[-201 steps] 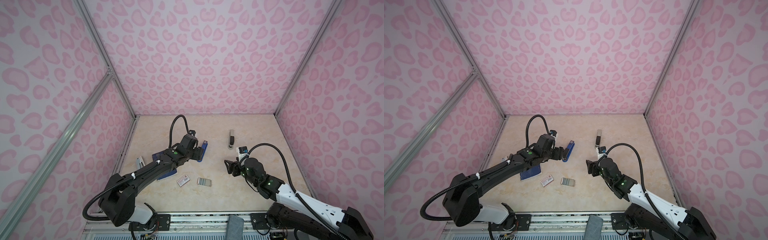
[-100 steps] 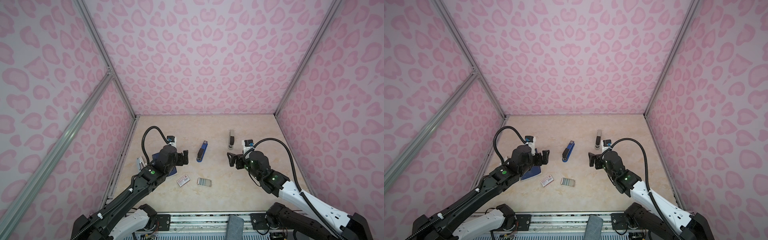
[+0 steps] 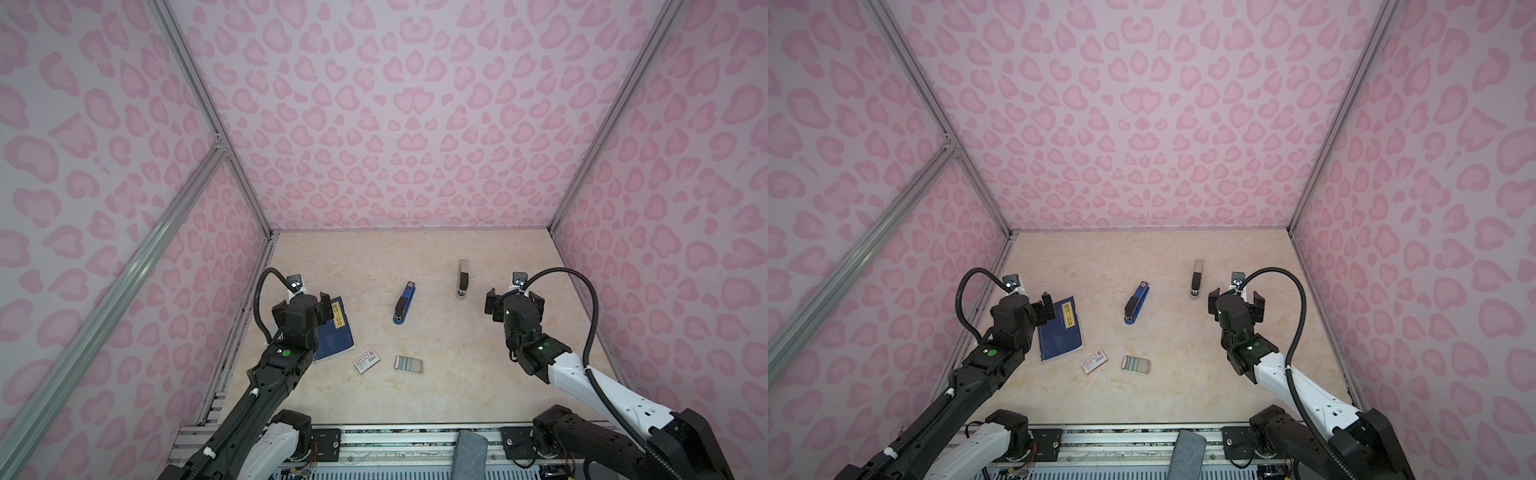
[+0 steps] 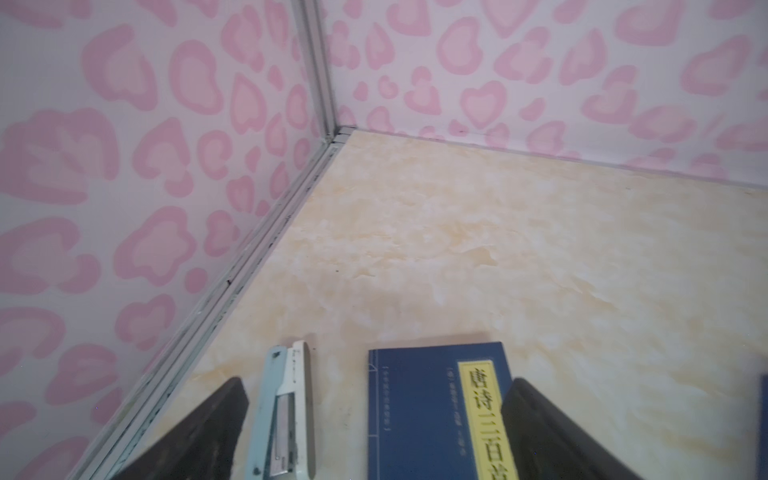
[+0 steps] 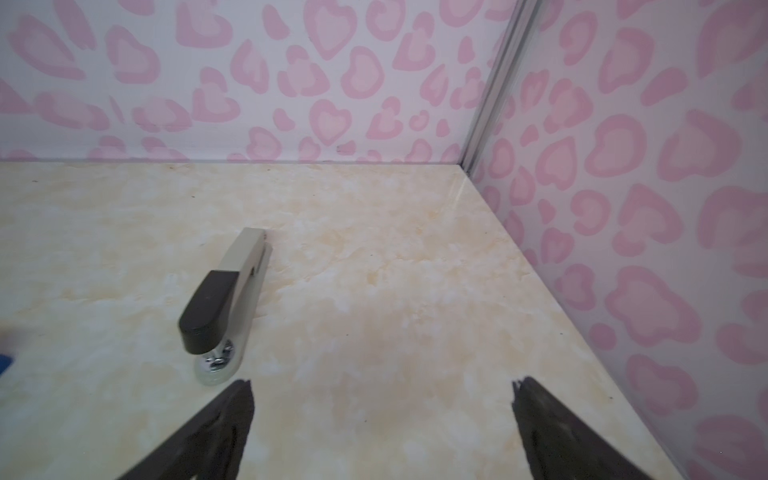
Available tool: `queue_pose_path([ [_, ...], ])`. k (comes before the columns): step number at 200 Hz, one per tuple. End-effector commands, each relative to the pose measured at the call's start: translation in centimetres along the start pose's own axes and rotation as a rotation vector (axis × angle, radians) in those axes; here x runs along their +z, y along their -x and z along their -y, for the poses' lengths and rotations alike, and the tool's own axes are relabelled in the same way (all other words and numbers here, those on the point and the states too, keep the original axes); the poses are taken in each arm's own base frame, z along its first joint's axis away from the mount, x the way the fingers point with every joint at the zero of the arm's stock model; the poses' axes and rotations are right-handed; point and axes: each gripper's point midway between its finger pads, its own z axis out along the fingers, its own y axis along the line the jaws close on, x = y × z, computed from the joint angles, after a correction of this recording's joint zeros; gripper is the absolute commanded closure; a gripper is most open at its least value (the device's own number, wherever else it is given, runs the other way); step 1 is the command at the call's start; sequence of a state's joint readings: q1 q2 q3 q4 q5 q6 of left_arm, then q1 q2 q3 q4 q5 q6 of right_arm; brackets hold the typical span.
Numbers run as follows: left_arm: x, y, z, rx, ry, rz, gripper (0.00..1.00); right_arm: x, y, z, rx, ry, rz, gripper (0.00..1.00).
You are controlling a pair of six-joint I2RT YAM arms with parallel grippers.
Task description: Load the staples into the stapler
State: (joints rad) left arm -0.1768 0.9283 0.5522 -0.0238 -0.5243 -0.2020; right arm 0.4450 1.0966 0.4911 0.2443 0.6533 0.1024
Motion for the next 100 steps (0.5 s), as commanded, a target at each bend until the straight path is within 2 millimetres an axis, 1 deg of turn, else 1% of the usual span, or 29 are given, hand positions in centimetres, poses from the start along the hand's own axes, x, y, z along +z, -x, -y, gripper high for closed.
queue_pose_path([
  [1, 2.1, 1.1, -0.8, -0.060, 0.003, 0.064, 0.01, 1.5, 0.9, 3.1, -0.003, -0.181, 0.081, 0.00],
  [9, 2.9, 1.2, -0.6, -0.060, 0.000, 0.087, 0.02, 2.0, 0.4, 3.4, 0.008, -0.196, 0.087, 0.00],
  [31, 4.9, 0.1, 0.1, -0.004, 0.006, 0.116, 0.07, 3.3, -1.5, 4.0, -0.018, -0.217, 0.100, 0.00],
  [40, 5.4, -0.2, 0.5, 0.008, -0.013, 0.142, 0.08, 3.6, -1.8, 4.1, -0.024, -0.228, 0.127, 0.00],
  [46, 5.5, -0.2, 0.7, 0.002, -0.023, 0.167, 0.09, 3.8, -2.4, 4.0, -0.043, -0.228, 0.128, 0.01],
  [59, 5.7, -0.4, 1.0, -0.014, -0.041, 0.207, 0.10, 3.9, -3.1, 3.7, -0.056, -0.208, 0.154, 0.01],
  [78, 6.0, -1.2, 1.6, 0.000, -0.075, 0.227, 0.13, 3.8, -2.6, 3.5, -0.051, -0.206, 0.202, 0.02],
  [90, 5.9, -1.9, 2.0, 0.005, -0.102, 0.245, 0.14, 4.3, -2.9, 2.7, -0.027, -0.133, 0.198, 0.02],
  [100, 5.6, -2.4, 2.3, 0.009, -0.131, 0.271, 0.14, 4.8, -3.3, 2.6, -0.012, -0.100, 0.198, 0.01],
])
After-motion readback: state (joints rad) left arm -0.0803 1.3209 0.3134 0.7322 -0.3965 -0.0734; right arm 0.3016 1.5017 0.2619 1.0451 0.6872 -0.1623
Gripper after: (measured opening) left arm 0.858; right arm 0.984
